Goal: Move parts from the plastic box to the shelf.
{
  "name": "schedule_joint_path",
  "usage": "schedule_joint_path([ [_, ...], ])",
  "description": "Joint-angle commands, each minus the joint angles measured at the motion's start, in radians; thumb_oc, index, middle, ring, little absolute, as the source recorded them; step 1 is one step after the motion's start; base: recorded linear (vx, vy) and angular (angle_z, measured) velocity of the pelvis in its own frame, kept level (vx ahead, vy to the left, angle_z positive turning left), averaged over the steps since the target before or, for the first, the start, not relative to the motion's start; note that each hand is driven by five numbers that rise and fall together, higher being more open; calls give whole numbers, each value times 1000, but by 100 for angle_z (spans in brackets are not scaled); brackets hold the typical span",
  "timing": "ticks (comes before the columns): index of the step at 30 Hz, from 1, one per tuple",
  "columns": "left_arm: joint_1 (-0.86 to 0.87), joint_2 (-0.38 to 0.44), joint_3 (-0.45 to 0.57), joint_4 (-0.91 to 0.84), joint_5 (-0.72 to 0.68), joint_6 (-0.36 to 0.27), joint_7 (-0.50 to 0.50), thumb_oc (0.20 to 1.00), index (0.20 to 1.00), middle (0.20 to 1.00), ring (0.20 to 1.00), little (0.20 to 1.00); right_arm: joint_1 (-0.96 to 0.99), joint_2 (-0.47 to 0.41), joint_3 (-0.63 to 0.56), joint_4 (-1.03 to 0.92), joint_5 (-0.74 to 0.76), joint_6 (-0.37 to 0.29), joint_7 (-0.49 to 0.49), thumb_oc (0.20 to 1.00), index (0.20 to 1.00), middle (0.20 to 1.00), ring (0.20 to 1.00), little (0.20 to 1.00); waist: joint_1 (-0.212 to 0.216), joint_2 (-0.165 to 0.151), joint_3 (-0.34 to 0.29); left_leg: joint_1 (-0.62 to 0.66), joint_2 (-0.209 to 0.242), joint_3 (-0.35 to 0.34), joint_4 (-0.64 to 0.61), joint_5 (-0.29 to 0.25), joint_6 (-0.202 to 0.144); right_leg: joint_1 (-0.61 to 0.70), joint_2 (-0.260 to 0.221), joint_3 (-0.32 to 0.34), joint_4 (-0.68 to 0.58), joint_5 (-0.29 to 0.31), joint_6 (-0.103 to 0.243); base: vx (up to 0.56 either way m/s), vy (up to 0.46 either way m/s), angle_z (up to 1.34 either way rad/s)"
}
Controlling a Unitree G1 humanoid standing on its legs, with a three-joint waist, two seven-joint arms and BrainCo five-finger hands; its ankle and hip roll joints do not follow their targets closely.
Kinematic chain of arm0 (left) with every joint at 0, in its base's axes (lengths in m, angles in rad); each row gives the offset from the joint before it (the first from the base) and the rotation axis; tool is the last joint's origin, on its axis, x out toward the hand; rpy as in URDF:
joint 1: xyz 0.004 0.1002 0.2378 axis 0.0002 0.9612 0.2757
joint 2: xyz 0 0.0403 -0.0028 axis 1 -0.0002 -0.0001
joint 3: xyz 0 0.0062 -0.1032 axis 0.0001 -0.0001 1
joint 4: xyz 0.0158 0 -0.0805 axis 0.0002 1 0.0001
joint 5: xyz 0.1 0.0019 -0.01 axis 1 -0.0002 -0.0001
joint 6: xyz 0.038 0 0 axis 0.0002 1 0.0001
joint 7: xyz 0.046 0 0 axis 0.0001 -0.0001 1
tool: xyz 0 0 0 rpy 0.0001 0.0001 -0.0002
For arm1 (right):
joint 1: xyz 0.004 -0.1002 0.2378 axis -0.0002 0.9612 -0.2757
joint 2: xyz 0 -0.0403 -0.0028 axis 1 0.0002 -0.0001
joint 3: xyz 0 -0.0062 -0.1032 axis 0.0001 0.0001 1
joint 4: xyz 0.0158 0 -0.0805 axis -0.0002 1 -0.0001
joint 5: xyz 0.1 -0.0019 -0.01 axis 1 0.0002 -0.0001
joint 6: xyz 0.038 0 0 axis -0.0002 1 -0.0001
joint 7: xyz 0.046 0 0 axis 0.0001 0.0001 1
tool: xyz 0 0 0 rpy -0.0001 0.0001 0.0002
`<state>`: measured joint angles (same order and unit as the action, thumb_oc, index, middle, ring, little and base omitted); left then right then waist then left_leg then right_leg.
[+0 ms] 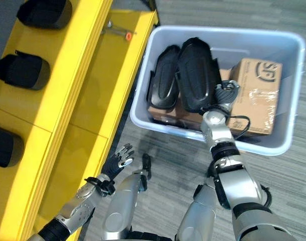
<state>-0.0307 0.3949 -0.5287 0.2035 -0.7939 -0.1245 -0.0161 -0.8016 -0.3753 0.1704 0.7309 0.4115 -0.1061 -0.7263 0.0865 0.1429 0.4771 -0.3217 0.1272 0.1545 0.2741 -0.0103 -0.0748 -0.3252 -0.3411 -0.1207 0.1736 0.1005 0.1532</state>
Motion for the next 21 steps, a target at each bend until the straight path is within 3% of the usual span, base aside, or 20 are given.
schedule_joint_path([
  [1,18,4,19,-20,30,-85,-19,1000,1000,1000,1000,1000,-62,-26,-29,-133,-8,-99,21,200,200,200,200,200,22,-35,43,123,3,-15,-90,-24,19,110,23,-62,85,-124,-25,94,16,-10],
  [8,81,-31,73,36,48,-139,2,1000,1000,1000,1000,1000,75,2,-22,-350,-26,-51,71,200,200,200,200,200,12,-70,-50,233,32,-16,-133,-14,8,235,35,-85,30,-125,-25,138,23,-5],
  [14,134,-50,136,46,103,-151,20,1000,1000,1000,1000,1000,181,55,9,-459,22,7,132,200,200,200,200,200,19,-98,-109,279,33,-22,-121,-25,13,307,43,-107,15,-131,-27,110,72,4],
  [18,181,-62,192,53,184,-151,40,1000,1000,1000,1000,1000,299,126,63,-505,188,66,273,200,200,200,200,200,41,-123,-161,316,15,-15,-124,-36,25,376,21,-144,-34,-95,-16,61,179,11],
  [21,195,-64,214,60,197,-156,42,1000,1000,1000,1000,1000,334,150,94,-527,195,84,330,200,200,200,200,200,50,-131,-179,326,0,-8,-129,-40,33,395,1,-160,-56,-67,-8,-32,197,7],
])
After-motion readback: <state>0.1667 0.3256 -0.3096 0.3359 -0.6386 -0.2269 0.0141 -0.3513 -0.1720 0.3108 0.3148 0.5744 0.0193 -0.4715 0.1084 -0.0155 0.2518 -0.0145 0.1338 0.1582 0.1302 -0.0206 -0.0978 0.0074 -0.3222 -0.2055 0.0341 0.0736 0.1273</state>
